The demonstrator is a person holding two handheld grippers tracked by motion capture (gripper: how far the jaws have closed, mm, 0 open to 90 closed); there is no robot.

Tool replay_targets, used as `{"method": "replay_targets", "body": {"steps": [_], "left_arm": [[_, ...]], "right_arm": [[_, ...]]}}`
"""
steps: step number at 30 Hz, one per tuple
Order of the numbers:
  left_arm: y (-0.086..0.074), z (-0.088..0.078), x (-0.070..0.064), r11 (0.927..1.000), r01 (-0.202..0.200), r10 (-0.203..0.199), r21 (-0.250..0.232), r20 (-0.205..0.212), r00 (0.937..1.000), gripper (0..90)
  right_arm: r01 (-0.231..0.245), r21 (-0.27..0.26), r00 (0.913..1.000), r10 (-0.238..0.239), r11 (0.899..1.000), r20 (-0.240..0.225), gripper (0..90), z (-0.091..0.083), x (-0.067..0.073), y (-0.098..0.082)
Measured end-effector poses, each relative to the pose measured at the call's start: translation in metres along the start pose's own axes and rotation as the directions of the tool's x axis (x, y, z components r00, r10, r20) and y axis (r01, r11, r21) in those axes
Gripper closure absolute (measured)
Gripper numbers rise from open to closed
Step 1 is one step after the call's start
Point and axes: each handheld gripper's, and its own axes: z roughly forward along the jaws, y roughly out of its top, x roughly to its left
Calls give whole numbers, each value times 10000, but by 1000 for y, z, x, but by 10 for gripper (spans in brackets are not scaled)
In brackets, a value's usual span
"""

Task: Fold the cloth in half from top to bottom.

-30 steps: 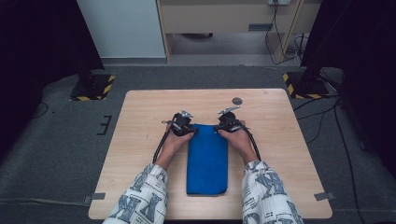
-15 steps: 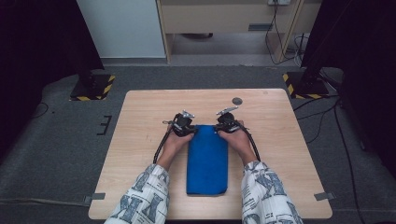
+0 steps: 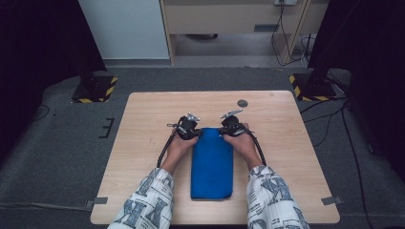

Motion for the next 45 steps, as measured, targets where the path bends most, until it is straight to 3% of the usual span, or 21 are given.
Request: {"method": "replay_targets", "body": {"steps": [12, 24, 29, 45], "left_arm": [[3, -4, -3, 9999, -58, 58, -134, -14, 10000, 842], [16, -25, -16, 9957, -461, 461, -804, -9, 9989, 843], [19, -30, -19, 9939, -419, 422, -1019, 6, 9991, 843], [21, -43, -8, 9888, -403, 385, -1436, -152, 9991, 839]], "right_arm": [[23, -278, 10000, -25, 9996, -66, 846, -7, 0, 0], [-124, -1049, 9999, 121, 9944, -39, 846, -37, 1, -1], [-139, -1231, 9999, 136, 9923, -35, 847, -46, 0, 0], [49, -1507, 10000, -55, 9886, -38, 847, -51, 5, 19]]}}
